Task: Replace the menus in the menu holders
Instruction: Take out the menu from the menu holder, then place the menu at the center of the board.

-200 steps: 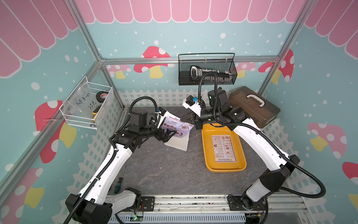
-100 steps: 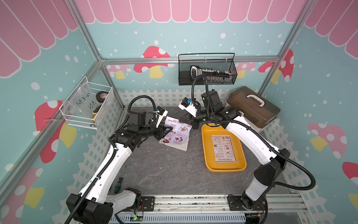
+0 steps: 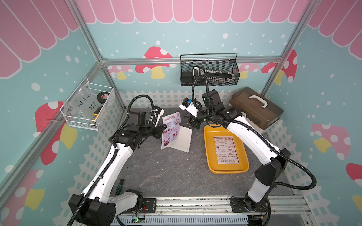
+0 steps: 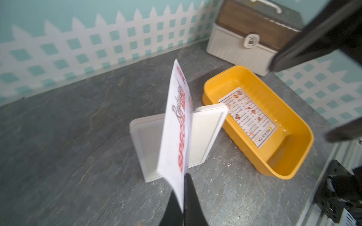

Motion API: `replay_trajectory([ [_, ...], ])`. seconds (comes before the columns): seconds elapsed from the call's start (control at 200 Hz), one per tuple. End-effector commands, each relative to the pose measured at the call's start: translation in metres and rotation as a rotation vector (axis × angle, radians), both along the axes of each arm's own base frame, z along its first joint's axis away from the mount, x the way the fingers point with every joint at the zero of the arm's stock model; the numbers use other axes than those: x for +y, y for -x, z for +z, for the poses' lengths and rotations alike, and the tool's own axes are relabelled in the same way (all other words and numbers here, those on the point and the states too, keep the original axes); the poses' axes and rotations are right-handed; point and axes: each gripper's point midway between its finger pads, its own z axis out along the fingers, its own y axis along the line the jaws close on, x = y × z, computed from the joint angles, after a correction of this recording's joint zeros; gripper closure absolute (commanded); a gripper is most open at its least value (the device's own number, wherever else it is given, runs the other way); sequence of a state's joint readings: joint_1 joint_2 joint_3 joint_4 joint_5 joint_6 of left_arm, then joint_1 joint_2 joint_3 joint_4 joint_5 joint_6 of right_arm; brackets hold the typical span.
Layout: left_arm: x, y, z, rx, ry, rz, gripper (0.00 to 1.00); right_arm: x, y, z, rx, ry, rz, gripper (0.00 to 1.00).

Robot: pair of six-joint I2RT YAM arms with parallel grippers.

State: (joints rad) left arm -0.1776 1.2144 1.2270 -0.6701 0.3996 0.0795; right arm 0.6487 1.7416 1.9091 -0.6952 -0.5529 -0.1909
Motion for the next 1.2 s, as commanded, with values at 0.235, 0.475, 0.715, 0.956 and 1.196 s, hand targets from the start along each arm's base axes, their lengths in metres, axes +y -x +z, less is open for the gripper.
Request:
replay_trajectory([
  [0.235,0.123,-0.002,-0.09,0.408,0.038,0.576,1.0,-0.013,-0.019,0.03,-0.07,0.013,-0.112,0.35],
  [0.475,0.18,0.015,-0.141,0.54,-0.058,0.807,0.99,-0.009,-0.01,0.031,-0.046,-0.009,-0.071,0.33],
  [0.715,0.201,0.017,-0.185,0.681,-0.172,0.875,0.85,-0.016,-0.021,0.008,-0.004,0.04,-0.156,0.3],
  [0.956,0.238,0.026,-0.18,0.671,-0.343,1.032,0.64,-0.076,-0.069,-0.089,0.174,0.208,-0.599,0.29],
  [1.196,0.225,0.015,-0.113,0.462,-0.261,1.042,0.49,-0.208,-0.078,-0.143,0.307,0.239,-0.994,0.25],
])
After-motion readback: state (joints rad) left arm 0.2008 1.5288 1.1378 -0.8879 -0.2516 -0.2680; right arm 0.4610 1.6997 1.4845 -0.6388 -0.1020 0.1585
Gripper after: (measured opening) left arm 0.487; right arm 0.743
